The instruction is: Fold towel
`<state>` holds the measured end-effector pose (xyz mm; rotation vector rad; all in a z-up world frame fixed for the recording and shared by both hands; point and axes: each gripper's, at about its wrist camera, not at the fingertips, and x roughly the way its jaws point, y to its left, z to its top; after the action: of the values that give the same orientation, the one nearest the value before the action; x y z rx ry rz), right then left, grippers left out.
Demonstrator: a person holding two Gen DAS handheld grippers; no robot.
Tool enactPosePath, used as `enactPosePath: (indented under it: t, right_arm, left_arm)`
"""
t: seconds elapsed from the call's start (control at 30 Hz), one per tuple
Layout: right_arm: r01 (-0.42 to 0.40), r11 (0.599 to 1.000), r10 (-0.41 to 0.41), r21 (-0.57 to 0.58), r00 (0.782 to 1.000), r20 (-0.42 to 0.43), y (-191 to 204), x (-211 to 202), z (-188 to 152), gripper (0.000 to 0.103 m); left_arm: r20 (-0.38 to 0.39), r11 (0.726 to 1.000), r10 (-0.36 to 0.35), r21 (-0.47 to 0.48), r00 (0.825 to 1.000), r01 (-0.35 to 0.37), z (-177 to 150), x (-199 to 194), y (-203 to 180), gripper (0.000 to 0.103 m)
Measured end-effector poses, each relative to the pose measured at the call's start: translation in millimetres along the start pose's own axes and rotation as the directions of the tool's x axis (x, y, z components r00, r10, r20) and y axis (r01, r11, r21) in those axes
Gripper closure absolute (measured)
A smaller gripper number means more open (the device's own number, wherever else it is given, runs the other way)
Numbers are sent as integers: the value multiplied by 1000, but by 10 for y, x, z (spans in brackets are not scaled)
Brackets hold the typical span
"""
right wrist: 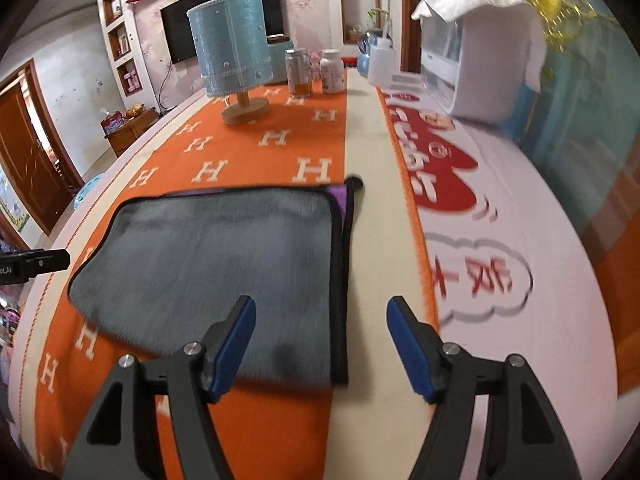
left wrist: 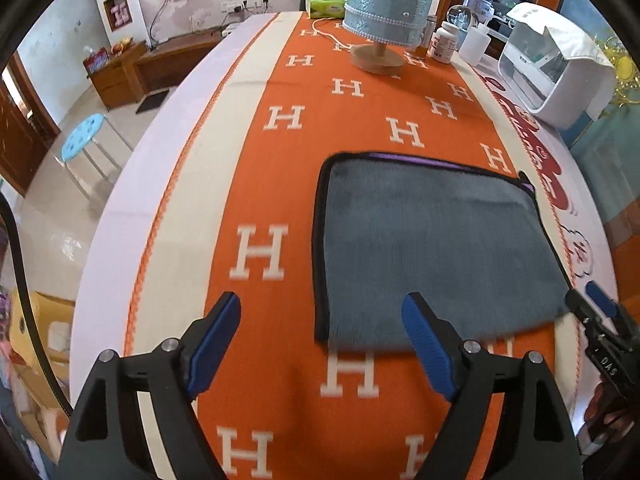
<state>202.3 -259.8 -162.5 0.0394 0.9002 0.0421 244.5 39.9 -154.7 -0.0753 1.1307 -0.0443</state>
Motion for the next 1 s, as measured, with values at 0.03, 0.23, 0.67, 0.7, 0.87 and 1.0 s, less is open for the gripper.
enactPosePath:
  t: [0.03,0.23,0.67,0.7,0.87,1.0]
  right_arm:
    - [-10,1000,10,12,1000,-9,-2,-29,-49,35]
    - [-36,998,37,49,999,-35,58,-233,-308,35]
    - [-53,993,62,110,994,-85,332,-799,-929,34]
    - [-55,991,66,118,994,-90,348,-840,-969,34]
    - [-48,989,61,138,993,-96,462,-1087,-1157,23]
    - [-26,988,38,155,996,-79,544,-1335,-1260,17]
  left_arm:
    - [-7,1000,-8,-14,1000,8,-61,-31,30,21]
    - [-35,998,-13,-64,999,11,-406,-167,159,21]
    - [-67,1000,-30,6,997,30,-1106,-596,216,21]
    - [-70,999,-37,7,997,38,-1143,-643,225,21]
    - [-67,995,-62,68,996,66,-1304,-897,218,21]
    - [-59,990,-80,111,995,86,-1395,-1093,216,21]
